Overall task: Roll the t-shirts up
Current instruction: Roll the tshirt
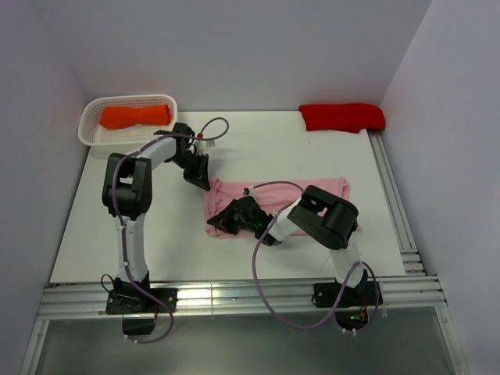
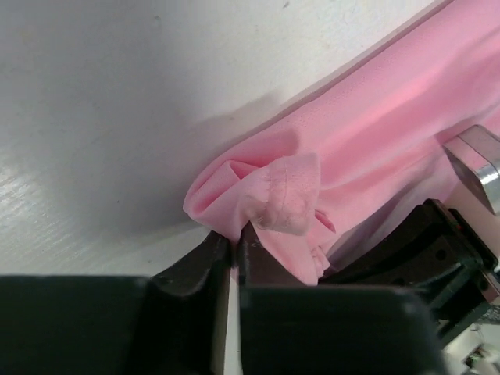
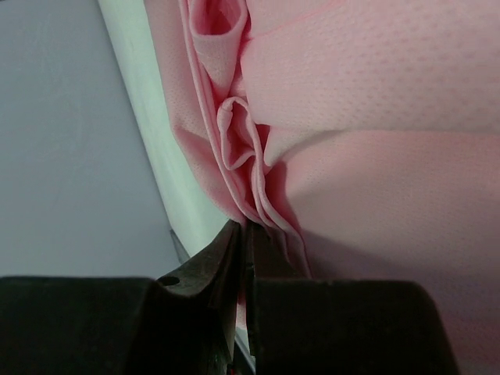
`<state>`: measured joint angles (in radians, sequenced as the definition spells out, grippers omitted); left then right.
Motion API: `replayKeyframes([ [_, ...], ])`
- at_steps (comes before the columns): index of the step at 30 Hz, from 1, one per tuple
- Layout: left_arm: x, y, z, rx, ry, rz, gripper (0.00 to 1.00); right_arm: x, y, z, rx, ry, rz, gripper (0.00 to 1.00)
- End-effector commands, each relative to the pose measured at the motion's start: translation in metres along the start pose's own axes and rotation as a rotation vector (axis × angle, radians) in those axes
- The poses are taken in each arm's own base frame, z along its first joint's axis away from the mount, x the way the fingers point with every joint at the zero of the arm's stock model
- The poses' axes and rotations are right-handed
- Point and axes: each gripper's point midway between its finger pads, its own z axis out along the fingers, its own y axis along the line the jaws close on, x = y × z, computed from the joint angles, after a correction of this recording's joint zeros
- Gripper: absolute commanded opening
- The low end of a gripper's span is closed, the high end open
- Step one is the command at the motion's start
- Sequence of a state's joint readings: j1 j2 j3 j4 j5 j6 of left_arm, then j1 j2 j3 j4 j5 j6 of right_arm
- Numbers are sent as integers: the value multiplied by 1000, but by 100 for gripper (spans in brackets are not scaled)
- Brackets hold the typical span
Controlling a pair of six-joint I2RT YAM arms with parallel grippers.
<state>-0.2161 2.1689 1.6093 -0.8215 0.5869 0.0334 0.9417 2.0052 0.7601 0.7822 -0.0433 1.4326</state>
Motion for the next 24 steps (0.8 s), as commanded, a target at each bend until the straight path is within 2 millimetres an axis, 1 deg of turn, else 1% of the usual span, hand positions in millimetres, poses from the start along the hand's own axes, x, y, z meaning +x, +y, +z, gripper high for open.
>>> replayKeyframes([
  [1,-21,-4,-9,-88,-48,39,6,-3,-19,2,107,-2,-56,3],
  [2,-24,-1,-12,-131,-51,48,2,-7,-15,3,117,-23,-73,5],
  [3,-24,-4,-12,-149,-48,60,0,-7,-13,1,129,-22,-103,9],
  [4,-21,-3,-13,-171,-36,57,0,-7,-24,-1,193,-30,-121,12],
  [5,-23,-4,-14,-197,-34,69,0,-12,-13,0,192,-53,-154,15],
  [6,-21,-4,-14,-213,-24,73,0,-14,-13,-1,213,-62,-172,23],
  [7,-19,-5,-14,-222,-12,71,0,-15,-23,-5,276,-63,-192,27],
  [8,-17,-3,-13,-248,-4,80,0,-15,-12,-4,276,-72,-222,30],
  [9,-16,-3,-11,-259,2,86,0,-18,-11,-5,299,-91,-240,36],
  [10,-15,-3,-11,-267,8,86,0,-18,-20,-9,356,-90,-259,37],
  [11,-14,-4,-9,-275,16,89,0,-17,-10,-8,355,-96,-283,39],
  [12,-13,-3,-8,-283,20,92,0,-20,-9,-9,374,-117,-298,41],
  [13,-13,-3,-8,-287,21,90,0,-19,-12,-13,408,-118,-311,41],
  [14,-13,-3,-7,-291,25,92,0,-20,-3,-14,407,-125,-326,41],
  [15,-13,-2,-7,-292,27,91,0,-18,-1,-16,418,-132,-343,42],
  [16,-13,-3,-7,-293,29,92,0,-21,-5,-20,460,-149,-363,42],
  [17,-14,-3,-6,-296,30,94,0,-23,6,-20,453,-163,-383,43],
  [18,-14,-4,-6,-297,31,97,0,-21,9,-22,462,-167,-402,43],
  [19,-14,-3,-6,-300,33,96,0,-23,6,-26,502,-185,-425,44],
  [20,-15,-5,-6,-302,34,99,0,-21,14,-27,505,-186,-446,45],
  [22,-16,-6,-5,-304,35,104,0,-23,28,-26,493,-210,-467,46],
  [24,-14,-7,-3,-303,47,104,0,-21,31,-24,500,-207,-487,46],
])
